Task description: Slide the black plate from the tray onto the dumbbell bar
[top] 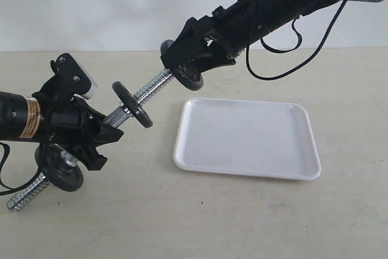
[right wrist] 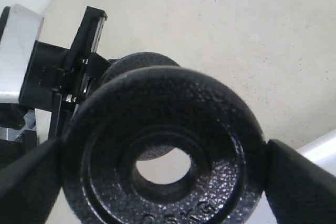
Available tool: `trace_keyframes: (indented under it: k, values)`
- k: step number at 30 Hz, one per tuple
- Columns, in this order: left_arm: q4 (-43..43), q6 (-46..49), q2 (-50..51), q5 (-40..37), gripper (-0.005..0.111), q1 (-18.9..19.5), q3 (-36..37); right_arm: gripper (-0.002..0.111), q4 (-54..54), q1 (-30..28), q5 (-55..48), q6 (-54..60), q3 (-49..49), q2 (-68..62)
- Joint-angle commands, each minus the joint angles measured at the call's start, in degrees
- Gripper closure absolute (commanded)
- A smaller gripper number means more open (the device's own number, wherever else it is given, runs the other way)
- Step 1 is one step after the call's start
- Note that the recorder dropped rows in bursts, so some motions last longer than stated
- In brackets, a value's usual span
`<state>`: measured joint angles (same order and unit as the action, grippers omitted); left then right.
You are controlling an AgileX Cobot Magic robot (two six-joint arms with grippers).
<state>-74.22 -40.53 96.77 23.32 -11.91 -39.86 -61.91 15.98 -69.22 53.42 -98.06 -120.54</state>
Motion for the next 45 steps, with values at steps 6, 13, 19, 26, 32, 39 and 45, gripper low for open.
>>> trace_keyframes:
  k: [6,13,19,26,32,39,45]
  values:
    - [2.44,-1.84,-3.42,19.05,0.102,-0.10,-2.03,0.108,-3.87,-0.07,-0.74,1.22,-0.64,1.03]
    - [2.22,-2.47,-3.42,19.86,0.102,-0.10,-2.03,0.108,-4.01,-0.07,-0.74,1.55,-1.50,1.03]
    - [2.22,-2.71,-3.42,20.39,0.102,-0.10,-2.03,0.108,-3.87,-0.07,-0.74,1.99,-1.50,1.03]
    - [2.22,-3.41,-3.42,20.77,0.102,-0.10,-2.03,0.108,-3.87,-0.07,-0.09,2.36,-1.50,1.03]
    - [1.75,-3.41,-3.42,21.20,0.102,-0.10,-2.03,0.108,-3.77,-0.07,-0.04,2.80,-1.50,1.03]
    - [0.25,-2.25,-3.42,19.74,0.102,-0.10,-2.03,0.108,-3.77,-0.07,-0.54,2.69,-1.50,1.03]
    - [-0.20,-2.25,-3.42,19.25,0.102,-0.10,-2.03,0.108,-3.88,-1.77,-0.74,2.43,-1.50,1.03]
